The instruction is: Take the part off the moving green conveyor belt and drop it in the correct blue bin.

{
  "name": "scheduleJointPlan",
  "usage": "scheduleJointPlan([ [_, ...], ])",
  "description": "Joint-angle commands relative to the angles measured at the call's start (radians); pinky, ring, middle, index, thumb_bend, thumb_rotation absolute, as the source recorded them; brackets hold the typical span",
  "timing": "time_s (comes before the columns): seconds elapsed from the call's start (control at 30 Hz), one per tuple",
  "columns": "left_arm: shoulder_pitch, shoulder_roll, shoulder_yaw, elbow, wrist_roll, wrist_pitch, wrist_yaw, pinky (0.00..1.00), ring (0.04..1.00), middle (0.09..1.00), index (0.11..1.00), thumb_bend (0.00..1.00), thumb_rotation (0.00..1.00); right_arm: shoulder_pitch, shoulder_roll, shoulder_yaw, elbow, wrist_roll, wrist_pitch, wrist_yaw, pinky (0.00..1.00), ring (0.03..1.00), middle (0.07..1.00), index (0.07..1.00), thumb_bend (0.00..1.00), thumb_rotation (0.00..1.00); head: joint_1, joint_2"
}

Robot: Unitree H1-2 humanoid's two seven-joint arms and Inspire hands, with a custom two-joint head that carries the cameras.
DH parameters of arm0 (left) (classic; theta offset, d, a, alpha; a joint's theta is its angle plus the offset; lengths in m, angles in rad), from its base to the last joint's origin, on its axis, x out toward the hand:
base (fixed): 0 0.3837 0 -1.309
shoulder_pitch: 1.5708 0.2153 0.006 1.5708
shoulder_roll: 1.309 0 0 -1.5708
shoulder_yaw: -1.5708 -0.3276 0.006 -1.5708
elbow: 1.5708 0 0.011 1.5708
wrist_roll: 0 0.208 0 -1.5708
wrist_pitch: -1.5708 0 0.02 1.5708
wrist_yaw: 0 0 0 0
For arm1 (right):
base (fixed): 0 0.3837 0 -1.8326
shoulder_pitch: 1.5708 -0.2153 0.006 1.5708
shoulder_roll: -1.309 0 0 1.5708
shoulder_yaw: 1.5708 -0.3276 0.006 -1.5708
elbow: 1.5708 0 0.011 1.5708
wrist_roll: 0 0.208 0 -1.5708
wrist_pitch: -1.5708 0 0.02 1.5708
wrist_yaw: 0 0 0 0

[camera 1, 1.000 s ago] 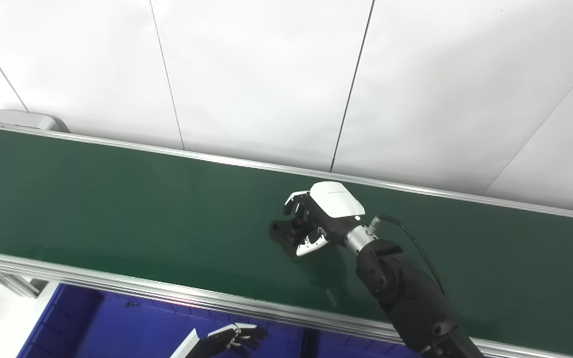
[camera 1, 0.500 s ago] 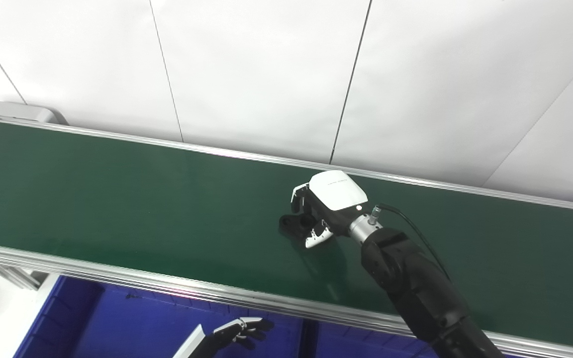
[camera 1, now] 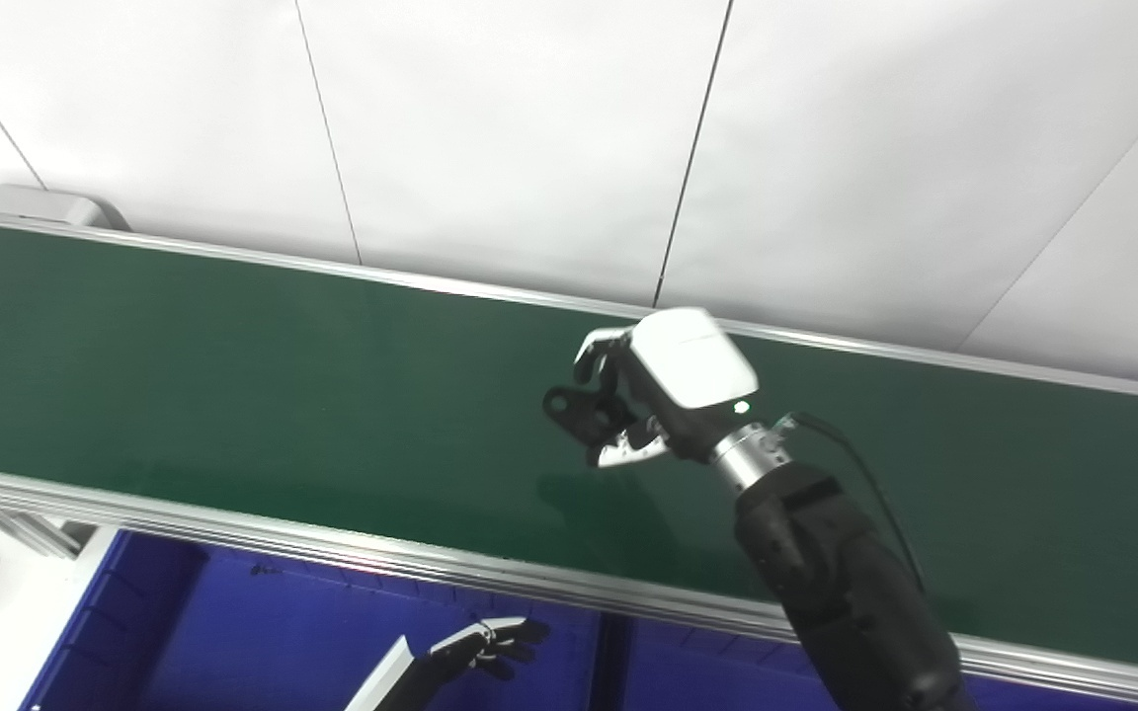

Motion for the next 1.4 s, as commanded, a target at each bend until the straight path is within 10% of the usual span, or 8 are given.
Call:
scheduleJointPlan([
  [0.0,0.001,0.02,-0.002,-0.035,0.013,-0.016,0.011,0.68,0.76,0.819,0.807,0.59,0.23,0.024,0.005,-0.03,-0.107,0.005,0.036,0.002,0.12,0.202,0.469,0.489,0.53,0.0,0.003,0.003],
  [0.77,0.036,0.008,0.036,-0.096,0.004,-0.015,-0.014,0.66,0.753,0.819,0.81,0.58,0.25,0.628,-0.077,-0.136,-0.388,0.113,-0.077,-0.127,0.14,0.222,0.515,0.454,0.52,0.0,-0.02,0.101],
  [0.97,0.034,-0.007,0.081,-0.1,-0.02,-0.015,-0.057,0.68,0.757,0.822,0.812,0.59,0.28,0.823,-0.078,-0.172,-0.294,0.155,-0.17,-0.297,0.18,0.264,0.522,0.454,0.52,0.0,-0.022,0.119],
  [1.37,0.032,-0.033,0.161,-0.116,-0.041,-0.016,-0.141,0.66,0.733,0.806,0.807,0.58,0.25,0.906,-0.056,-0.196,-0.109,0.168,-0.23,-0.449,0.16,0.226,0.525,0.452,0.52,0.0,-0.052,0.143],
])
